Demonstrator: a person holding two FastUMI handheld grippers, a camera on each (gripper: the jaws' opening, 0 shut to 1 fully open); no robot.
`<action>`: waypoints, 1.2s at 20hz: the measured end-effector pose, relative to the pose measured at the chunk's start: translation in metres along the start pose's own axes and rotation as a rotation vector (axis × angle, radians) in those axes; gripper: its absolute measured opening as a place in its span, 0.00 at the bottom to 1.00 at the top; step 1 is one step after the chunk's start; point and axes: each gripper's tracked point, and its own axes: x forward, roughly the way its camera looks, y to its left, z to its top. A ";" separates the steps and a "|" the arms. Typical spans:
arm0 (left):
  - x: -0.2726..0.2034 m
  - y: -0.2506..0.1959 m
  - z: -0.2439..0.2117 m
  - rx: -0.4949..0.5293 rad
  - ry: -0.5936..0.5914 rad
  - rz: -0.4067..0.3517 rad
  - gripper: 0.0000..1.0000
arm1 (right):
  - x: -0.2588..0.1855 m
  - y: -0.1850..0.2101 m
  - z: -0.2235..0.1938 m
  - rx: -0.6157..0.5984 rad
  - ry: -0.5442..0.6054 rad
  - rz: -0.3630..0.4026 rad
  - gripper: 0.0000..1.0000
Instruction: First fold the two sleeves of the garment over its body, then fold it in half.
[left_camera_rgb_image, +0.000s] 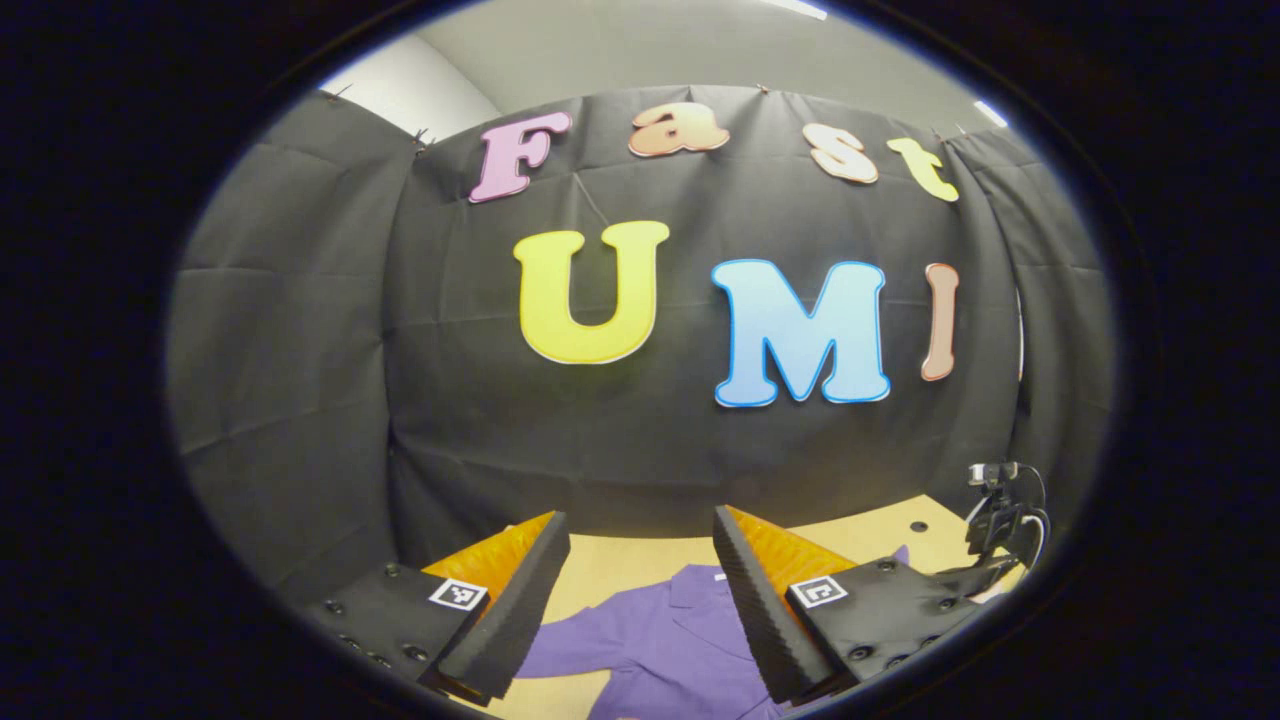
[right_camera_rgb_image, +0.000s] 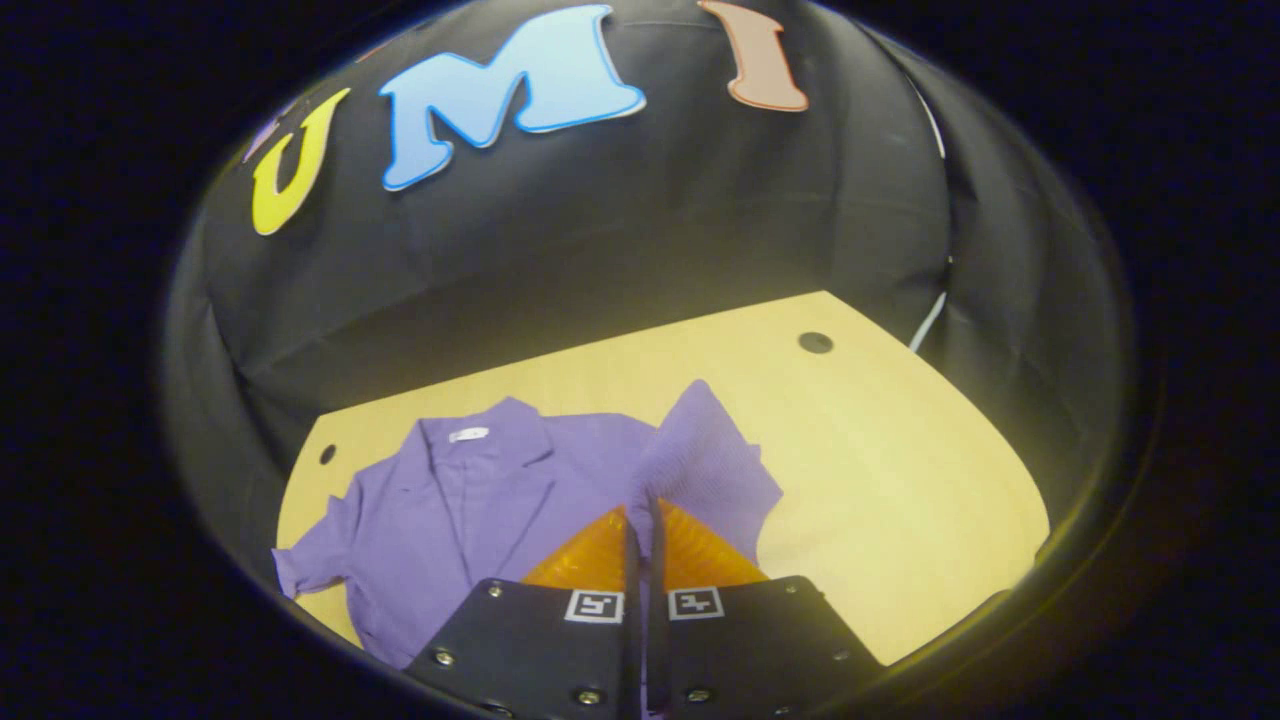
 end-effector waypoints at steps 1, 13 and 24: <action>-0.002 0.009 -0.001 0.000 0.000 0.011 0.93 | 0.002 0.016 0.000 -0.010 -0.003 0.021 0.02; -0.031 0.125 -0.013 0.010 0.023 0.183 0.93 | 0.014 0.186 -0.031 -0.137 0.038 0.235 0.02; -0.063 0.191 -0.034 0.003 0.058 0.334 0.93 | 0.023 0.269 -0.094 -0.296 0.135 0.346 0.02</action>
